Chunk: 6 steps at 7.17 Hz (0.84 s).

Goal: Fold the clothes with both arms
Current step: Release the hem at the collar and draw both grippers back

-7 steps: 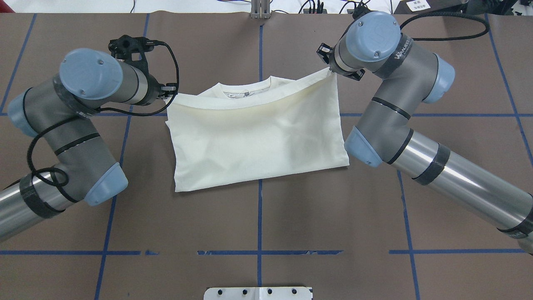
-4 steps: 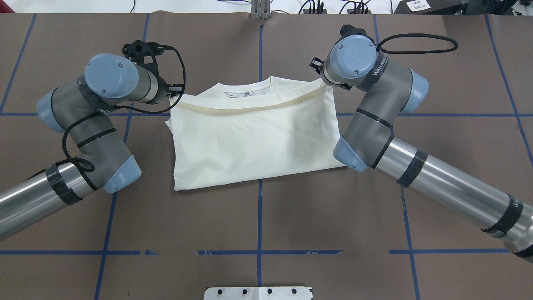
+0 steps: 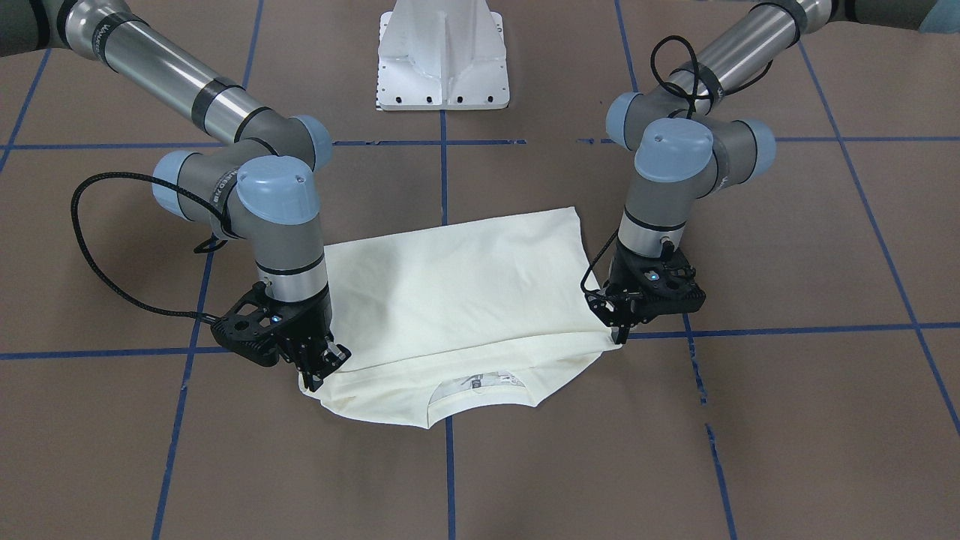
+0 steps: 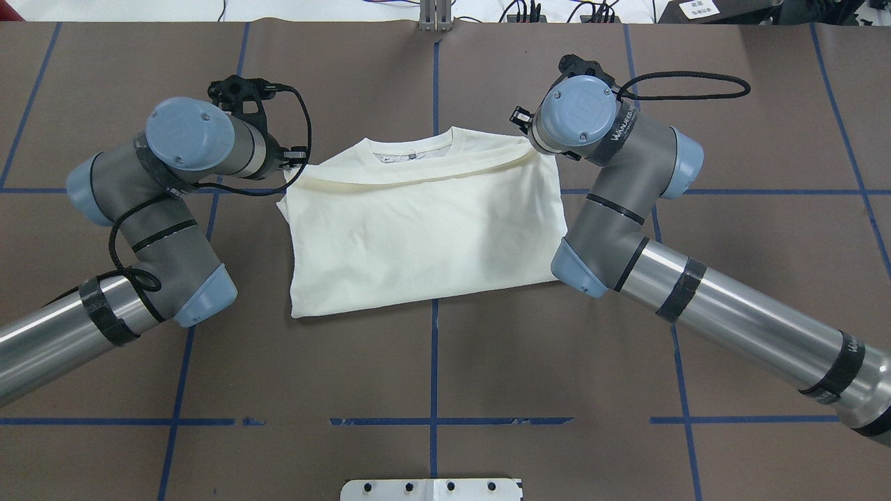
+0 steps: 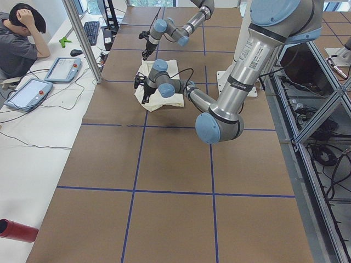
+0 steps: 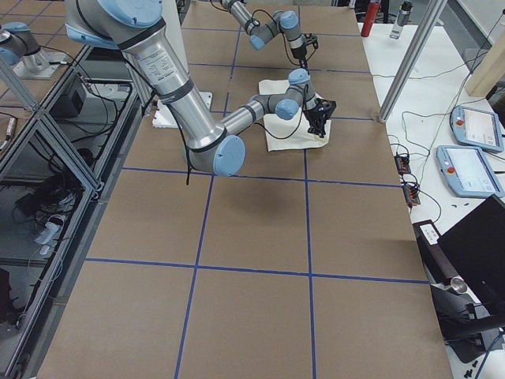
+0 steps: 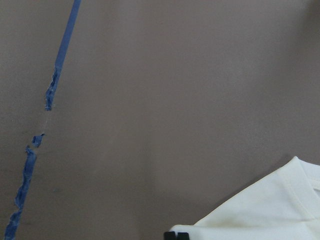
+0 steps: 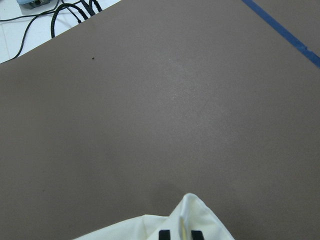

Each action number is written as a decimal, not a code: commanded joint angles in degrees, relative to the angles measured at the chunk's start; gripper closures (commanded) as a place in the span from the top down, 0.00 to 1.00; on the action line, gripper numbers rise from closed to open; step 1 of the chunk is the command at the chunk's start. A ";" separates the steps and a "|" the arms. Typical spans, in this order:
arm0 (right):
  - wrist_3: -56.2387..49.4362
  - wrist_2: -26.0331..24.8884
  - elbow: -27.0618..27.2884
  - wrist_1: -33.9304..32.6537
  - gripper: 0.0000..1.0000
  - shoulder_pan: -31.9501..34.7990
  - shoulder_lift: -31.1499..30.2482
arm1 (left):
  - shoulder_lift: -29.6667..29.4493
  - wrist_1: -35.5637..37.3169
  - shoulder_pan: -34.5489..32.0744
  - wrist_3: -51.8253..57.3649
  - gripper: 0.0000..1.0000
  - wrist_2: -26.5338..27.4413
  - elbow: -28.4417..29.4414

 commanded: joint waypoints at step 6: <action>-12.10 5.95 10.61 0.13 1.00 2.81 -6.73 | 21.56 -13.64 15.75 -9.81 0.75 5.84 -22.46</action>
